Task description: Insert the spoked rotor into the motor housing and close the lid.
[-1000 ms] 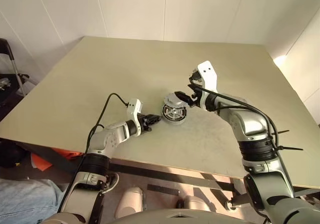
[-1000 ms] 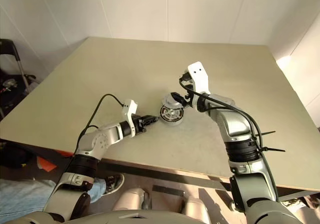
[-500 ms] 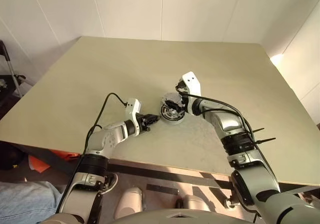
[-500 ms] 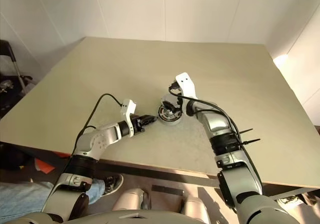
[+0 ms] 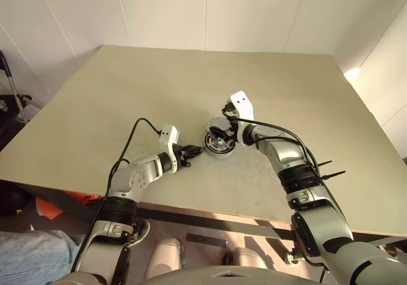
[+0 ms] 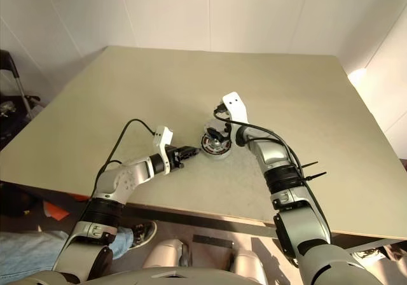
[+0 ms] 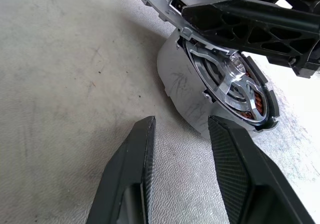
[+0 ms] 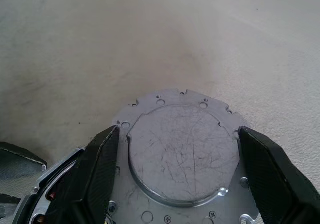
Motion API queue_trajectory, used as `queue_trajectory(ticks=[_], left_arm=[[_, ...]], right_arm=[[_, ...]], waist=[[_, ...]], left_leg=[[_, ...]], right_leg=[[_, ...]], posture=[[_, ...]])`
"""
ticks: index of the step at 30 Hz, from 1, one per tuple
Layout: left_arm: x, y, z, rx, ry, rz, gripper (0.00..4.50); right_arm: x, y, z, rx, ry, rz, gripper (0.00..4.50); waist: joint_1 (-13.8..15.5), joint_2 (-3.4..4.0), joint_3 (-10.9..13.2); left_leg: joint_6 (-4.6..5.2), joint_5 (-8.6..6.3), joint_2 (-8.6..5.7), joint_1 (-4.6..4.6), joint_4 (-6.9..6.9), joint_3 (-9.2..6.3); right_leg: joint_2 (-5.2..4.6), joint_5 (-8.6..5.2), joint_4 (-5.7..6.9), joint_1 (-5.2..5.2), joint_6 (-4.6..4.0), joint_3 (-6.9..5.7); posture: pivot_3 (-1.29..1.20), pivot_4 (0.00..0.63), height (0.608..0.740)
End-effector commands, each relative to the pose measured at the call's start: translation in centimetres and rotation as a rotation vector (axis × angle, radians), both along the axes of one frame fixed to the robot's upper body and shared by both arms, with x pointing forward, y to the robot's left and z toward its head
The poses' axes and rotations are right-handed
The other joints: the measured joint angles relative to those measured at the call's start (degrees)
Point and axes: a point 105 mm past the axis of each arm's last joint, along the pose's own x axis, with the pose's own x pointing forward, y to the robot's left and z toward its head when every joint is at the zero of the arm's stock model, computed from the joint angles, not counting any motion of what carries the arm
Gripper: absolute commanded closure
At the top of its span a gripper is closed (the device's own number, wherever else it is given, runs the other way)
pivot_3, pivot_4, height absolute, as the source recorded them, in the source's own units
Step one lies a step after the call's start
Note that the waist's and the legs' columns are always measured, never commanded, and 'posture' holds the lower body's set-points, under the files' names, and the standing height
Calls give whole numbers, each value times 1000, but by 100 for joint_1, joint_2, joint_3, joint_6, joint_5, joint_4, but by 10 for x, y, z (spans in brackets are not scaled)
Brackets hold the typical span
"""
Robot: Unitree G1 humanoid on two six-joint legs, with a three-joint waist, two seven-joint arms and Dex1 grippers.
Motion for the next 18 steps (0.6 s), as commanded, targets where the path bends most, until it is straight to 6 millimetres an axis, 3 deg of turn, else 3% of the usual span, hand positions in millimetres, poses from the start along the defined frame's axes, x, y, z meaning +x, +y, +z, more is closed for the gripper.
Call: queue_trajectory(ticks=[1, 7, 13, 18], left_arm=[[2, 10, -6, 30, 20, 45, 2730], [2, 10, -6, 28, 21, 45, 2730], [3, 12, -4, 18, 15, 39, 2730], [2, 11, -4, 20, 16, 37, 2730]], right_arm=[[2, 3, 15, 13, -46, 14, 1298], [1, 0, 26, 50, -61, 16, 1361], [-5, -4, 50, 228, -18, 35, 1361], [-21, -6, 43, 208, 16, 106, 1361]], waist=[[0, 0, 0], [2, -1, 0], [3, -3, 2], [10, -4, 3]], left_leg=[[0, 0, 0, 0, 0, 0], [1, 0, 0, -5, 1, 0], [5, -2, 1, -10, 1, 0], [22, -13, 1, -11, 1, 0]], right_leg=[[0, 0, 0, 0, 0, -1], [0, 0, 0, -3, 0, -1], [0, 0, 1, -8, 0, -1], [1, 0, 0, -8, 0, -2]], posture=[[0, 0, 740], [0, 0, 740], [0, 0, 740], [0, 0, 740]])
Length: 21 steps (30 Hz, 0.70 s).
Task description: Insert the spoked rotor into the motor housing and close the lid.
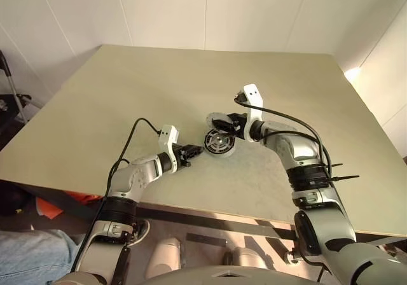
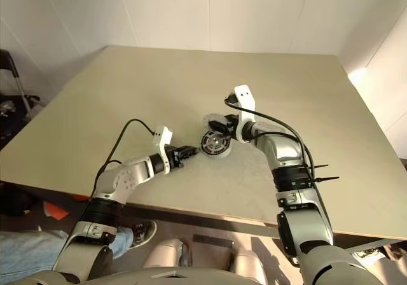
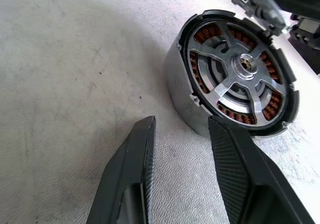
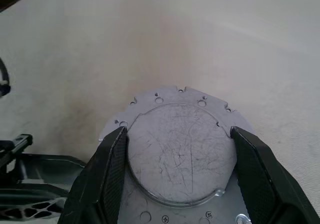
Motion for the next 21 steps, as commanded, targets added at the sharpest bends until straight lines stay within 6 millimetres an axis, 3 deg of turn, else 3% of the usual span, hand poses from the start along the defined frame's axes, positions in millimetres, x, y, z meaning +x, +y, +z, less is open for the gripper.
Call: queue_trajectory(ticks=[1, 10, 21], left_arm=[[2, 11, -5, 28, 16, 37, 2730], [2, 15, -5, 33, 22, 43, 2730], [0, 14, -7, 38, 28, 39, 2730]], right_arm=[[-10, 0, 9, -14, -51, 64, 1361], [-26, -15, -12, -142, -107, 132, 1361], [-36, -10, 12, 29, -170, 176, 1361]], waist=[[2, -1, 0], [1, -4, 0], [-2, -4, 0]], left_leg=[[0, 0, 0, 0, 0, 0], [2, -1, 2, -1, 7, 0], [8, -3, 3, -3, 10, 0]], right_leg=[[0, 0, 0, 0, 0, 0], [0, 0, 0, 2, 0, -3], [0, 0, 0, 0, 0, -3]], posture=[[0, 0, 740], [0, 0, 740], [0, 0, 740]])
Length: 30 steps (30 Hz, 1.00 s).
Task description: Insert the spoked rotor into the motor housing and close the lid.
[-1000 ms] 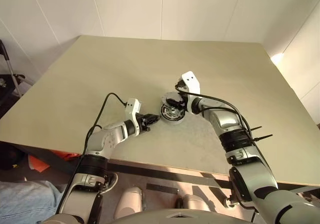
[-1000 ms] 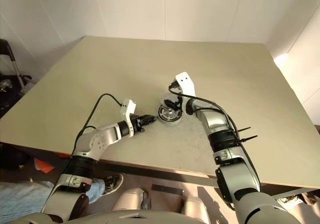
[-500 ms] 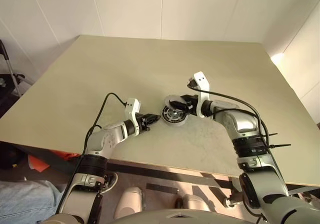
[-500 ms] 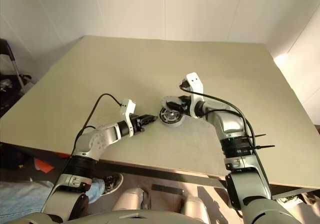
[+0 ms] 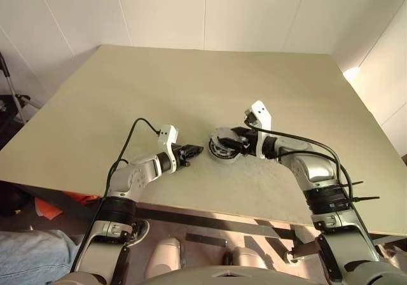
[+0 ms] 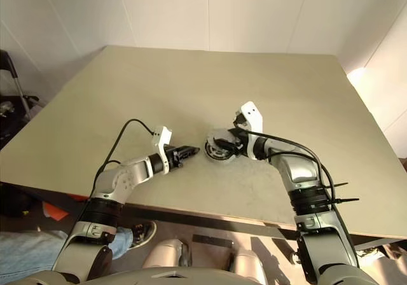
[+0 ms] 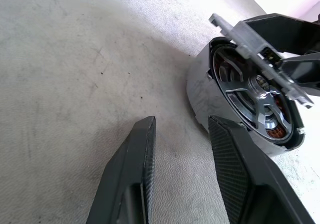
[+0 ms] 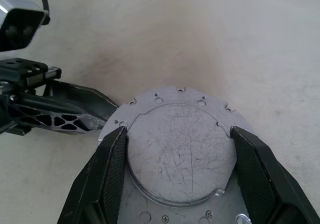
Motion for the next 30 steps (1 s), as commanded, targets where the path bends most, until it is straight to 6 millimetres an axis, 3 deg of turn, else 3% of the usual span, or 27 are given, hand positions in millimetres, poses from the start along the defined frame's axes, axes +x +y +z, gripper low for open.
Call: queue_trajectory(ticks=[1, 4, 12, 30], left_arm=[[0, 11, -7, 37, 23, 33, 2730], [0, 11, -8, 37, 24, 33, 2730], [1, 12, -7, 40, 21, 37, 2730], [1, 13, -8, 44, 22, 44, 2730]], right_arm=[[-1, 3, 32, 67, -114, 36, 1361], [-8, 4, 30, 50, -128, 73, 1361], [-15, -7, 2, -117, -126, 106, 1361], [-26, -11, -7, -160, -126, 173, 1361]], waist=[[0, 0, 0], [4, 0, 0], [-4, -1, 0], [1, -3, -1]], left_leg=[[0, 0, 0, 0, 0, 0], [1, -1, 0, -1, 1, 0], [8, -5, 1, -5, 10, 0], [21, -12, 2, -8, 20, 0]], right_leg=[[0, 0, 0, 0, 0, 0], [0, 0, -1, 0, 0, -1], [0, 0, -1, 0, 0, -2], [0, 0, -1, 2, 0, -3]], posture=[[0, 0, 740], [0, 0, 740], [0, 0, 740], [0, 0, 740]])
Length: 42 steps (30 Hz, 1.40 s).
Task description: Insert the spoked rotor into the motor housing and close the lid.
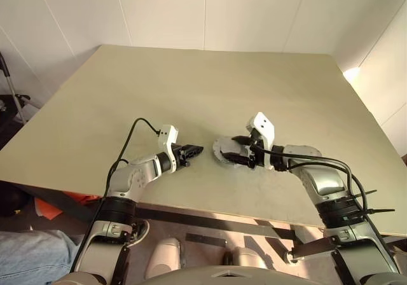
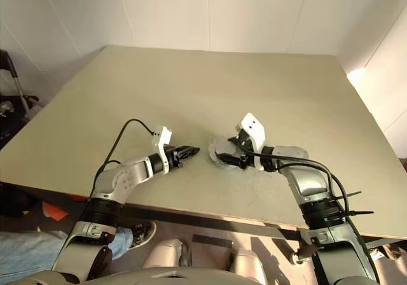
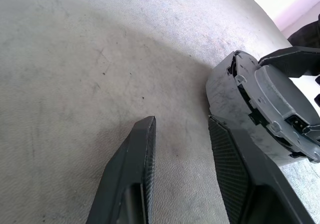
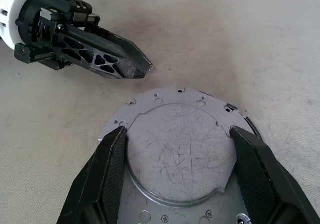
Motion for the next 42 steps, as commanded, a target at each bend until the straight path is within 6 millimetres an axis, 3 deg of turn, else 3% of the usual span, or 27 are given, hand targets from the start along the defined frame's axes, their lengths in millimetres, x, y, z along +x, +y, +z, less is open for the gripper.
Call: queue_trajectory(ticks=[1, 15, 42], left_arm=[[1, 13, -8, 43, 22, 42, 2730], [0, 11, -10, 48, 29, 32, 2730], [0, 12, -8, 33, 29, 35, 2730]], right_arm=[[2, 0, 8, -18, -50, 8, 1361], [8, -2, 30, 74, -112, -25, 1361], [-1, -11, -5, -39, -37, -8, 1361]], waist=[[0, 0, 0], [0, -2, -1], [3, -11, -8]], left_leg=[[0, 0, 0, 0, 1, 0], [1, -1, 0, 0, 3, 0], [4, -2, 0, 2, 5, 0]], right_leg=[[0, 0, 0, 0, 0, 0], [0, 0, 0, 1, 0, 0], [0, 0, 0, 6, 0, 0]], posture=[[0, 0, 740], [0, 0, 740], [0, 0, 740]])
